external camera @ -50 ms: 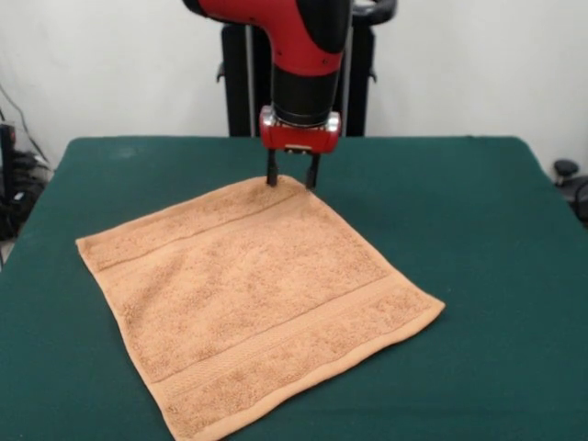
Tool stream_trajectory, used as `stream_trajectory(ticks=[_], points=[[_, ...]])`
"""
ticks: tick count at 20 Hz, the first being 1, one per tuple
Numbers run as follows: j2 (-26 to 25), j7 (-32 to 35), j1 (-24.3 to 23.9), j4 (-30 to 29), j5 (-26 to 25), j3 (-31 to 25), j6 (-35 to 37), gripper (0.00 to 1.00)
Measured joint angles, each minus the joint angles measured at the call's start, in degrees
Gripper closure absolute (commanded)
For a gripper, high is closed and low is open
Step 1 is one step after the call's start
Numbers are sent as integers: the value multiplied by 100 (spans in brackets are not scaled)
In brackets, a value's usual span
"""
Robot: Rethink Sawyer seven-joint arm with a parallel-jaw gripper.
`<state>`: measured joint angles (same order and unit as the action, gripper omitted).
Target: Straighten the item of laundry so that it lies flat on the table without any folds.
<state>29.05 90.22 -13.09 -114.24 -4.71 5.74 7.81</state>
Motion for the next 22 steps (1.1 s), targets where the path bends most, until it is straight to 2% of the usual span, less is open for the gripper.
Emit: stream_trajectory(ticks=[9, 22], points=[[181, 0, 132, -66, -1, 1, 1, 0], [497, 0, 765, 116, 77, 3, 45, 0]])
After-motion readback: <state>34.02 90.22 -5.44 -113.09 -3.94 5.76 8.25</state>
